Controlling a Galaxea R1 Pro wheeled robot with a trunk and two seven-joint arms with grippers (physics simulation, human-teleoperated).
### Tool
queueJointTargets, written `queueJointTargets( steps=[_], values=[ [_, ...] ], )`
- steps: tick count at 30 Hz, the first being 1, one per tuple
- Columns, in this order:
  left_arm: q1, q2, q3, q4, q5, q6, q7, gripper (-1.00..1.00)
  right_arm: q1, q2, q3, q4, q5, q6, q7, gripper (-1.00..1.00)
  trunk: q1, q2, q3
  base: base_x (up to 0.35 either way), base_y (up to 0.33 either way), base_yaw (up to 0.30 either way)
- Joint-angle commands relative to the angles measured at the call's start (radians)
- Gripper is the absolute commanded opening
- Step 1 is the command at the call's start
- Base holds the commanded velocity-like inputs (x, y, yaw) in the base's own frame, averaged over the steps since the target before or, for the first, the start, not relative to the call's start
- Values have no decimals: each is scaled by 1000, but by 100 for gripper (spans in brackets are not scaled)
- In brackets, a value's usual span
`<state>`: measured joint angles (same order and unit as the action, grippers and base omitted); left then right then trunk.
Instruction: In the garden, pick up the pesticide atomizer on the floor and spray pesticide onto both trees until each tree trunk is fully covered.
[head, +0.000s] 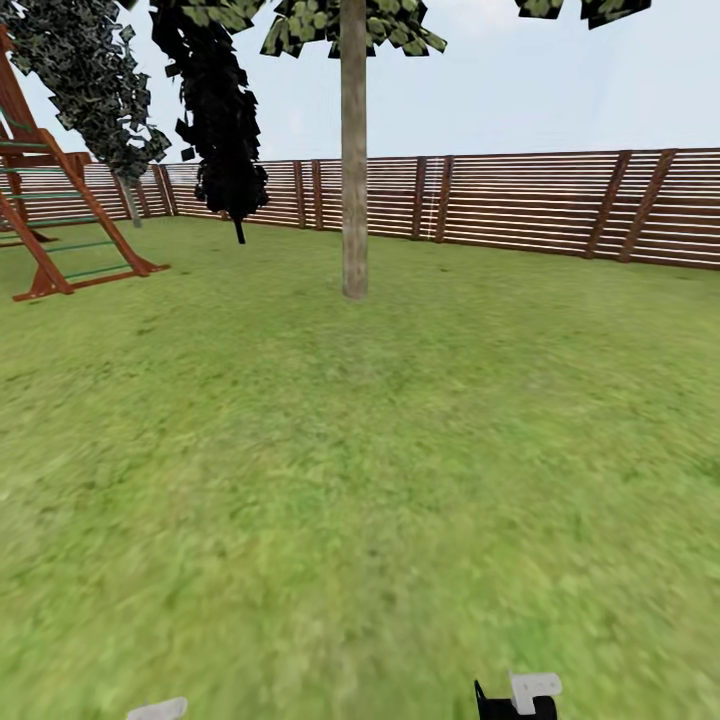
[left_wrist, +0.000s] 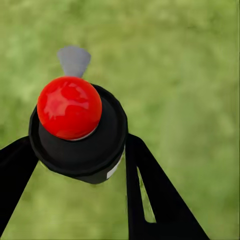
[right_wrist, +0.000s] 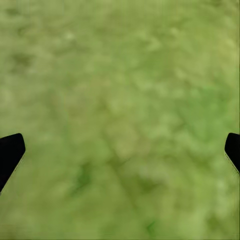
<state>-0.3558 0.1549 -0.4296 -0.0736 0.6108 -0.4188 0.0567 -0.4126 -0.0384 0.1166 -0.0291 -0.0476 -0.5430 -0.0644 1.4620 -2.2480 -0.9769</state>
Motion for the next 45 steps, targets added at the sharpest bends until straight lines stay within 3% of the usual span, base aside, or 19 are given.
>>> queueJointTargets(
  steps=[1,45],
  values=[
    [0,0,0,0,0,0,0,-100,0,0,0,0,0,0,0,100,0,0,0,339,0,0],
    [0,0,0,0,0,0,0,-100,0,0,0,0,0,0,0,100,0,0,0,339,0,0]
  ],
)
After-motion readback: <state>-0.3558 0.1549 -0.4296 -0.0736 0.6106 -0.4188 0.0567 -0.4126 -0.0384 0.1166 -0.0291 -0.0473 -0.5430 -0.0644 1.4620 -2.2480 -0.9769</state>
